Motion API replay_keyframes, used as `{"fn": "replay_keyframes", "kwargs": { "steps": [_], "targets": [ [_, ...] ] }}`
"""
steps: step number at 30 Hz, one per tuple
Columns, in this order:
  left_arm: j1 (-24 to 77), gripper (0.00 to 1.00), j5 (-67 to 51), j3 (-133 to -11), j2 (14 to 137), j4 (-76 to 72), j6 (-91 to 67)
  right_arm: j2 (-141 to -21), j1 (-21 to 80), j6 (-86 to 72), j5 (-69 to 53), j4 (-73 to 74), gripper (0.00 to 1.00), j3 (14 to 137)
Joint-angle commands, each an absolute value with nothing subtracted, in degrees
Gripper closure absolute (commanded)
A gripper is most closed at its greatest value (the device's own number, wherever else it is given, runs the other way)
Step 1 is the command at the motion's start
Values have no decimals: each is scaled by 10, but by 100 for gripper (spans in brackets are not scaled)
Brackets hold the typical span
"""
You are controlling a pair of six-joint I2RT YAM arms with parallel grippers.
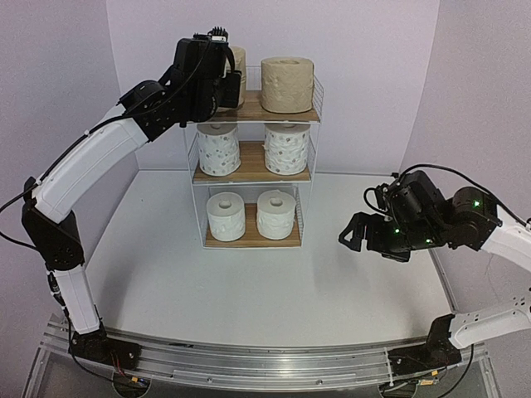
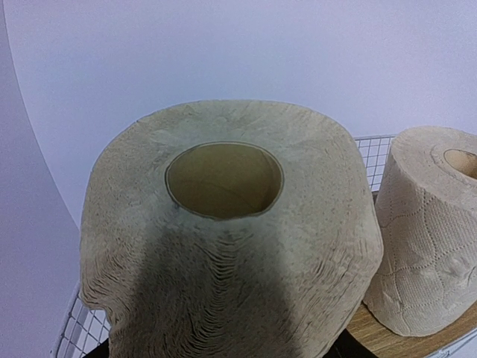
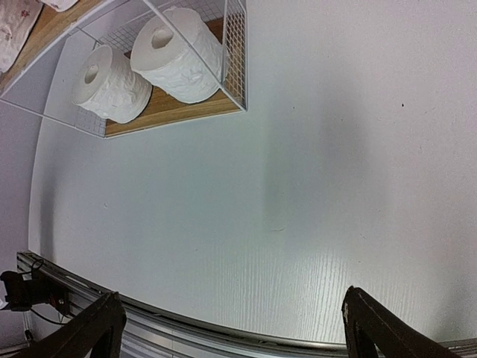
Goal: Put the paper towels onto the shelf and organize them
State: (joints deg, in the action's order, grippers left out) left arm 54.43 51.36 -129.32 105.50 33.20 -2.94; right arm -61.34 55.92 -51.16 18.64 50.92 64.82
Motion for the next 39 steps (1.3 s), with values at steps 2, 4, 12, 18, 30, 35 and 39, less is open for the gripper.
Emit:
{"fn": "replay_keyframes", "kwargs": {
  "steps": [2, 4, 12, 18, 30, 35, 39],
  "targets": [
    [541, 65, 533, -1320, 1054, 313, -39, -605, 561, -514, 208, 515, 2, 649],
    [541, 64, 541, -1321, 1053, 314, -41, -608, 561, -515, 210, 516, 2, 649],
    [541, 56, 550, -1314, 1043, 327, -55, -609, 561, -512, 224, 517, 2, 651],
    [541, 47, 551, -1313, 1042, 328, -59, -609, 561, -512, 231, 517, 2, 652],
    [541, 38, 567, -1305, 1037, 330, -66, -604, 561, -512, 233, 519, 2, 651],
    [541, 34, 566, -1299, 1033, 330, -70, -601, 561, -512, 236, 519, 2, 651],
    [541, 34, 567, -1282, 1024, 324, -74, -601, 561, -512, 238, 520, 2, 652]
  ]
}}
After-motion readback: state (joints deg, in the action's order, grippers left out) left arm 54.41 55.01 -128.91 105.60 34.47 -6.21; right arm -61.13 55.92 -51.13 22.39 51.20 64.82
